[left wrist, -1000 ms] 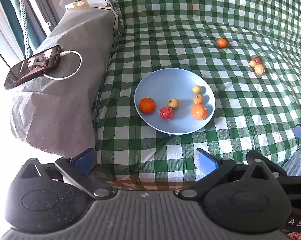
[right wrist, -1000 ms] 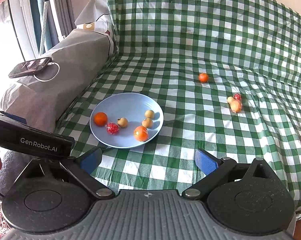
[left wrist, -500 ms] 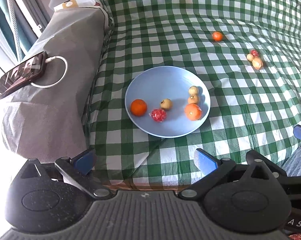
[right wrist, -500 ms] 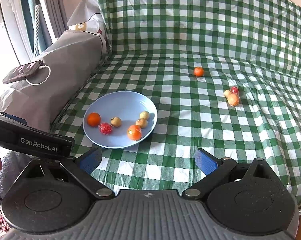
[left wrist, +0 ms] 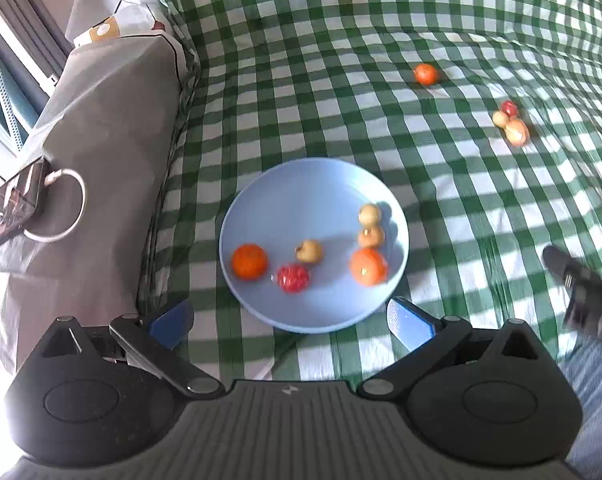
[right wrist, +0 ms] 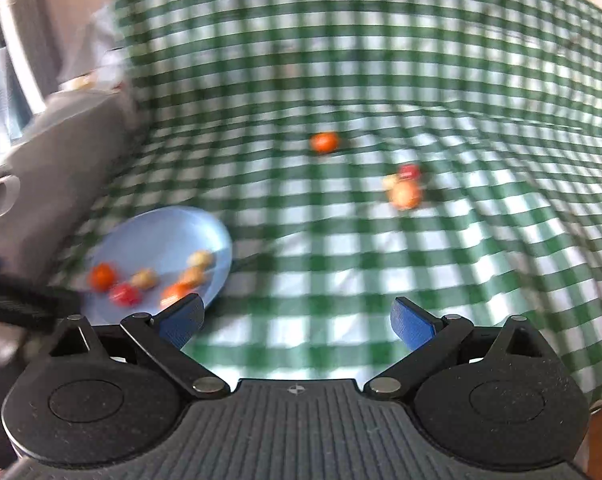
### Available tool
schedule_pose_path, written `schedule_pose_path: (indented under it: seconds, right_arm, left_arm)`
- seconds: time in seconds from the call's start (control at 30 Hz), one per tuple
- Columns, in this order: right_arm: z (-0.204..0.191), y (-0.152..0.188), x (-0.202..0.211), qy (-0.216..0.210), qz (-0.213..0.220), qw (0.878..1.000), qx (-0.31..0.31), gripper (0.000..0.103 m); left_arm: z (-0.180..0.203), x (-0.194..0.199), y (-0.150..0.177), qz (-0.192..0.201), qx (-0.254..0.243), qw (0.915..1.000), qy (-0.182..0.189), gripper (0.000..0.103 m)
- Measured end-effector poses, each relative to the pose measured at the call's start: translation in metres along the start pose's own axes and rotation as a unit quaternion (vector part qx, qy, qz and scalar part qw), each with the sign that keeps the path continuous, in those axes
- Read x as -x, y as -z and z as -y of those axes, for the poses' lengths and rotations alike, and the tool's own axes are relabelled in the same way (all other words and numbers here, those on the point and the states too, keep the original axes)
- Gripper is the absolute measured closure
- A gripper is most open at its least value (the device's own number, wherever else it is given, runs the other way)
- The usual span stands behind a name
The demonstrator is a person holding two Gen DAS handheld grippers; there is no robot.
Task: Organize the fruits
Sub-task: 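Grasp a yellow plum with the left tool while the right tool grasps the orange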
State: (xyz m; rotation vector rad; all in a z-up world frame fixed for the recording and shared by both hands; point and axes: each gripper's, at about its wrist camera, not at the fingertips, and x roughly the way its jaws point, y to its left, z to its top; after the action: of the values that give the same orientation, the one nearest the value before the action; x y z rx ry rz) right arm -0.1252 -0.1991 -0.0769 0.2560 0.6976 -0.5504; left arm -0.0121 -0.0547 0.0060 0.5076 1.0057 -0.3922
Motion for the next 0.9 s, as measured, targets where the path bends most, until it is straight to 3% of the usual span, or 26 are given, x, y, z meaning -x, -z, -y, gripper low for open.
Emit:
schedule_pose_path:
  seconds: [0.33, 0.6, 0.7, 0.77, 0.8, 0.9]
  right_arm:
    - [0.083, -0.04, -0.134, 0.085, 0.025, 0.995, -0.037, 0.004]
    - [0.104, -0.052, -0.221, 0.09, 0.021, 0.996, -0.019, 0.007]
    - [0.108, -0.052, -0.231, 0.075, 0.048, 0.996, -0.006, 0.023]
    - [0.113, -0.054, -0.234, 0.05, 0.053, 0.997, -0.015, 0.058]
    - [0.115, -0.054, -0.23, 0.049, 0.058, 0.997, -0.022, 0.065]
    - [0.13, -0.051, -0.219, 0.09, 0.063, 0.993, -0.044, 0.065]
  left_arm:
    - [0.022, -0.036, -0.049, -0.019, -0.011, 0.9996, -0.016, 0.0]
    - [0.062, -0.069, -0.085, -0.023, -0.034, 0.9991, -0.001, 0.0]
    - [0.082, -0.079, -0.099, -0.001, -0.048, 0.9988, 0.013, 0.0]
    - [0.097, -0.087, -0.108, 0.029, -0.057, 0.9975, 0.029, 0.0]
    - [0.105, -0.093, -0.113, 0.04, -0.064, 0.9965, 0.036, 0.0]
    - [0.134, -0.115, -0.134, 0.056, -0.077, 0.9928, 0.073, 0.0]
